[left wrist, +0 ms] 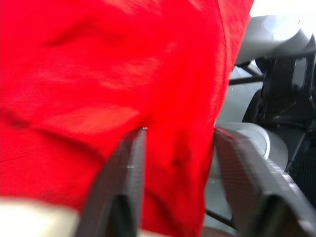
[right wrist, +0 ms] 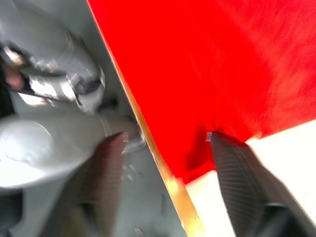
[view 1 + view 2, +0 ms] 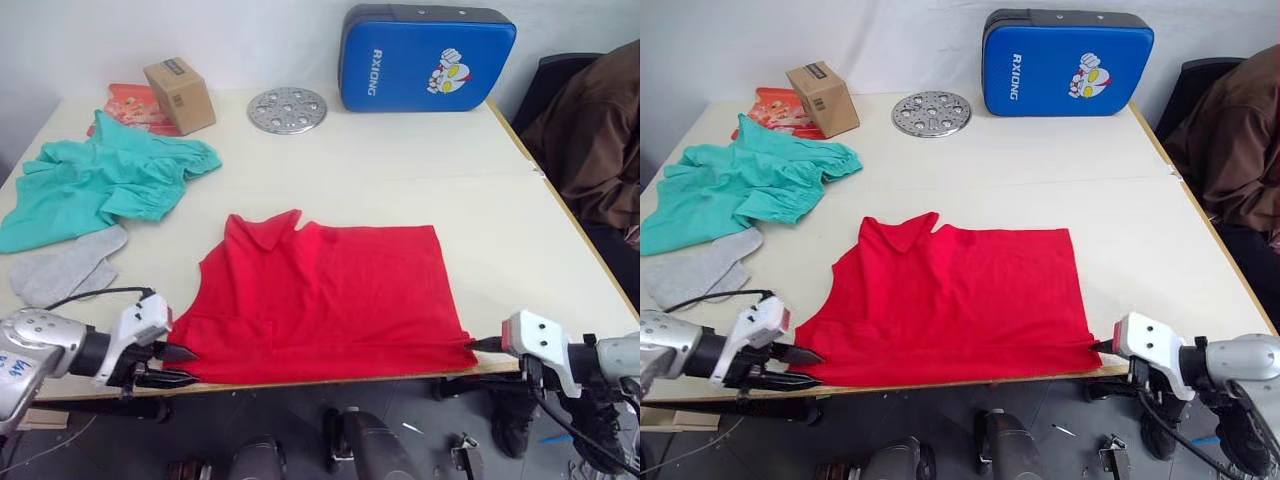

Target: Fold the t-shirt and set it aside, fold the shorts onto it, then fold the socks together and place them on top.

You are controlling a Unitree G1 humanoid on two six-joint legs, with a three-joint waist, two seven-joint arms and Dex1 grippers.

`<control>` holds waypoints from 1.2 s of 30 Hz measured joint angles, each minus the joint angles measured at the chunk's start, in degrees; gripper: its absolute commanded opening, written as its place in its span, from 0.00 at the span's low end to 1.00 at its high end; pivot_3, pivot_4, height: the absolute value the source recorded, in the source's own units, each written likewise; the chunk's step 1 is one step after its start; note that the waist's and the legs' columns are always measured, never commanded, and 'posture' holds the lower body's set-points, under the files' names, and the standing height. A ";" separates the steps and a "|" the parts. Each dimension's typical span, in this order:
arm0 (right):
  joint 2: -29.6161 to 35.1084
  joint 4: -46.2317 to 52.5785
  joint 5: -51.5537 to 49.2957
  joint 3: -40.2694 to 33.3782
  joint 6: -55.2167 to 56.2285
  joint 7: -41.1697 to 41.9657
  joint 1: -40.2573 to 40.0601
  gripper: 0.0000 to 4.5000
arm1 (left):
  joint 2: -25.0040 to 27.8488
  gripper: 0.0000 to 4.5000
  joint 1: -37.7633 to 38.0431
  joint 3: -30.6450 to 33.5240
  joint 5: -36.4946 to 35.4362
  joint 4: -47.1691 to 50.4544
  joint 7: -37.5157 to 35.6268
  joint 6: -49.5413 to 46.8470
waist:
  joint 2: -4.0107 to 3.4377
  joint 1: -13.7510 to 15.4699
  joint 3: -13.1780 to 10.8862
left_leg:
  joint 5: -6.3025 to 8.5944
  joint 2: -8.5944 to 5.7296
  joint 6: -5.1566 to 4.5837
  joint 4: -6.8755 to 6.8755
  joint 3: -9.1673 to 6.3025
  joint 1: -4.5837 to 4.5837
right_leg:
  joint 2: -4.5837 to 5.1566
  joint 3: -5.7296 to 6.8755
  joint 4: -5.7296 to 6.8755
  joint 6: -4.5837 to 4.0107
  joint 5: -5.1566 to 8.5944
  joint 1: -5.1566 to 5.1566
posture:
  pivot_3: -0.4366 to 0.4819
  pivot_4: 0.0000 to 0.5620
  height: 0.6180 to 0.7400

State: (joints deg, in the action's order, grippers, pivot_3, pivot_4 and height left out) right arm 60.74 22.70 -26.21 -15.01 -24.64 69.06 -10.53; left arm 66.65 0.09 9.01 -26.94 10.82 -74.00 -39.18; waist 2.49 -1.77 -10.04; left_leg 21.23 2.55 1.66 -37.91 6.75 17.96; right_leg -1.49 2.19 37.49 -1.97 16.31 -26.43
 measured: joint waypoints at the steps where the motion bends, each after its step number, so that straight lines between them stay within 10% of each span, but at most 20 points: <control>1: 0.26 0.34 -2.93 -1.06 -2.81 0.29 1.89 0.90 | 0.62 0.64 -2.34 0.48 -1.40 -1.00 -1.24 -1.42 | -0.02 0.00 -0.02 | -0.01 0.00 0.00 -0.01 0.00 0.01 | 0.00 0.00 0.00 0.00 0.00 -0.01 | 0.48 0.27 1.00; 7: 1.27 -1.52 -15.56 -2.42 -17.70 -2.14 17.82 1.00 | -0.23 0.64 -23.32 -2.55 -2.68 -11.23 -3.36 -3.70 | -0.08 0.17 -0.04 | -0.05 -0.03 0.06 -0.02 0.00 0.03 | 0.01 0.00 0.03 -0.25 -0.14 -0.01 | 0.48 0.27 1.00; 17: -13.60 -27.31 -1.63 17.93 -24.86 -19.96 50.47 1.00 | -25.57 0.64 -54.21 -23.04 22.87 -48.83 7.85 26.62 | 0.01 0.08 0.00 | -0.29 -0.05 0.31 -0.28 0.30 0.53 | 0.03 -0.15 0.48 -0.28 -0.28 -0.94 | 0.48 0.27 1.00; 31: -25.69 -63.97 13.07 20.71 -13.77 -26.75 66.81 1.00 | -33.09 0.64 -64.08 -25.34 33.90 -73.65 9.51 46.65 | 0.01 -1.27 -0.01 | -0.66 0.00 0.73 -1.03 0.71 1.18 | 0.05 -0.35 1.50 -0.88 -0.57 -2.00 | 0.48 0.27 1.00; 36: -28.08 -69.52 14.83 19.52 -10.62 -26.68 68.96 1.00 | -34.08 0.36 -65.07 -24.82 35.07 -76.44 10.68 48.58 | 0.01 -1.70 0.00 | -0.73 0.01 0.84 -0.98 0.75 1.12 | 0.04 -0.40 1.65 -0.88 -0.58 -2.03 | 0.48 0.27 1.00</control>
State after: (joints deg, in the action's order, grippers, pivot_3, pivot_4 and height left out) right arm 32.66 -46.81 -11.38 4.51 -35.26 42.38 58.43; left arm 32.57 -64.98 -15.80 8.14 -65.62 -63.32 9.40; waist 2.49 -3.46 -10.05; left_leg 20.50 2.56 2.50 -38.89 7.50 19.09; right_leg -1.45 1.79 39.14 -2.86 15.72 -28.47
